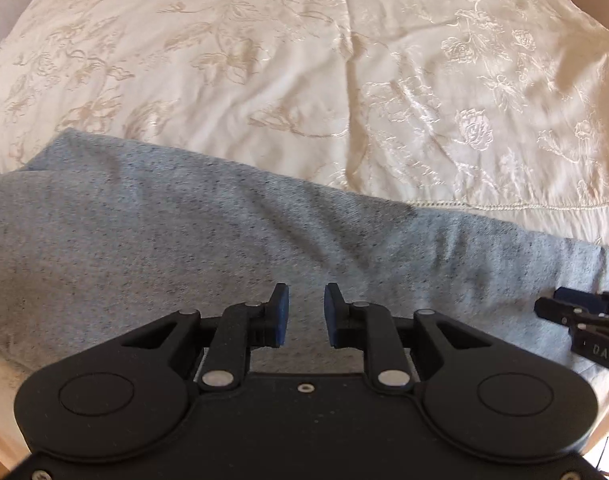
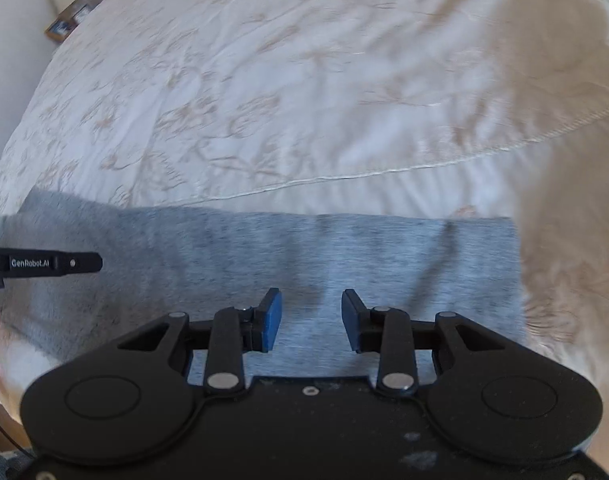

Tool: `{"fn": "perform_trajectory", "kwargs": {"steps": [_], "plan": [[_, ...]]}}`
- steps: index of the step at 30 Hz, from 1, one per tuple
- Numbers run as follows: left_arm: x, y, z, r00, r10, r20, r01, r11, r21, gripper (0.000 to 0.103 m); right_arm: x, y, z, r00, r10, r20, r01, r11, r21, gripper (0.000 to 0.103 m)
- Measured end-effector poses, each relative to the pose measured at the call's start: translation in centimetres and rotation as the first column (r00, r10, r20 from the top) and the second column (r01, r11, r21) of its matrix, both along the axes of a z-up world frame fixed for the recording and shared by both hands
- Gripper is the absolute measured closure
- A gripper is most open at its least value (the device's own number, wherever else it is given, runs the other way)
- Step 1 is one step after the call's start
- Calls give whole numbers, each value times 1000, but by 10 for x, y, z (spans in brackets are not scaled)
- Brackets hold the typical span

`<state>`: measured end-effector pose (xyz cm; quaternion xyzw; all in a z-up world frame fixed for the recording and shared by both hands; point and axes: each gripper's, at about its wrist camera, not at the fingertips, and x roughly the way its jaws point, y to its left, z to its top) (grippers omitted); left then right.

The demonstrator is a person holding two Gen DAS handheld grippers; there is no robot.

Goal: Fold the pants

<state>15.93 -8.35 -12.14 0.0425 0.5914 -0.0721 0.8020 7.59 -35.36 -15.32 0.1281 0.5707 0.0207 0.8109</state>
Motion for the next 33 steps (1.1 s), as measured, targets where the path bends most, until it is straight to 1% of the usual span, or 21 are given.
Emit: {"fn": "perform_trajectory", "kwargs": {"steps": [2, 3, 4, 6, 7, 9, 12, 15, 16, 18, 19, 21, 22, 23, 24, 26, 27, 28, 30, 32, 33], "plan": [[-4, 12, 0, 1000, -4, 7, 3, 999, 45, 75, 4, 13, -11, 997, 73, 4, -73, 995, -61, 70], [-7, 21, -1, 1000, -1, 12, 0, 998, 66, 75, 4, 13, -17, 997, 81, -8, -81, 991, -104, 74], [-10, 31, -1, 1000, 6, 17, -7, 996, 86, 75, 4, 6, -29, 997, 63, -33, -68, 987, -147, 77], [-14, 51, -2, 999, 32, 19, -34, 993, 116, 74, -2, -18, -39, 999, -3, -32, -2, 991, -137, 81], [-15, 63, -3, 998, 53, 17, -55, 990, 129, 74, -6, -29, -40, 999, -36, -15, 34, 993, -114, 91], [-15, 85, -5, 995, 96, 19, -98, 983, 153, 74, -11, -44, -41, 996, -84, -17, 82, 990, -117, 103], [-9, 115, -10, 989, 141, 41, -147, 969, 199, 74, -16, -53, -42, 994, -111, -17, 109, 988, -109, 103], [-1, 149, -20, 975, 217, 54, -224, 945, 238, 74, -13, -44, -42, 995, -98, -22, 93, 982, -164, 103], [3, 161, -26, 967, 253, 39, -255, 937, 240, 74, -11, -40, -41, 995, -95, -26, 89, 979, -182, 103], [8, 180, -49, 947, 314, -71, -285, 921, 264, 73, -7, -29, -41, 994, -101, -31, 93, 975, -202, 102], [7, 187, -61, 942, 310, -129, -269, 927, 262, 73, -7, -29, -39, 993, -109, -35, 99, 973, -210, 102], [-2, 188, -62, 964, 238, -119, -204, 948, 243, 73, -4, -24, -36, 990, -133, -46, 119, 967, -227, 100], [-6, 187, -60, 971, 203, -129, -167, 955, 246, 73, -3, -21, -32, 988, -147, -49, 132, 963, -235, 96], [-11, 186, -55, 975, 166, -146, -128, 962, 240, 74, -2, -15, -27, 986, -163, -45, 147, 958, -245, 93], [-15, 185, -49, 978, 133, -160, -95, 970, 224, 74, -1, -9, -20, 984, -176, -36, 161, 955, -250, 87], [-22, 189, -28, 985, 55, -162, -28, 986, 164, 74, 1, 10, -4, 982, -189, -8, 182, 956, -230, 86], [-23, 194, -13, 993, 22, -119, -7, 992, 130, 70, 3, 21, 2, 982, -191, 5, 188, 958, -218, 86], [-22, 201, 2, 999, -2, -52, 9, 992, 124, 68, 5, 34, 9, 981, -191, 17, 190, 959, -208, 86], [-10, 218, 22, 998, -14, 54, 5, 985, 175, 67, 14, 67, 20, 982, -184, 33, 187, 967, -171, 84], [15, 244, 28, 995, 32, 93, -51, 976, 210, 67, 29, 109, 30, 986, -152, 61, 158, 981, -116, 84], [27, 261, 25, 994, 65, 88, -83, 975, 208, 67, 36, 127, 32, 989, -133, 67, 139, 985, -97, 84]]}}
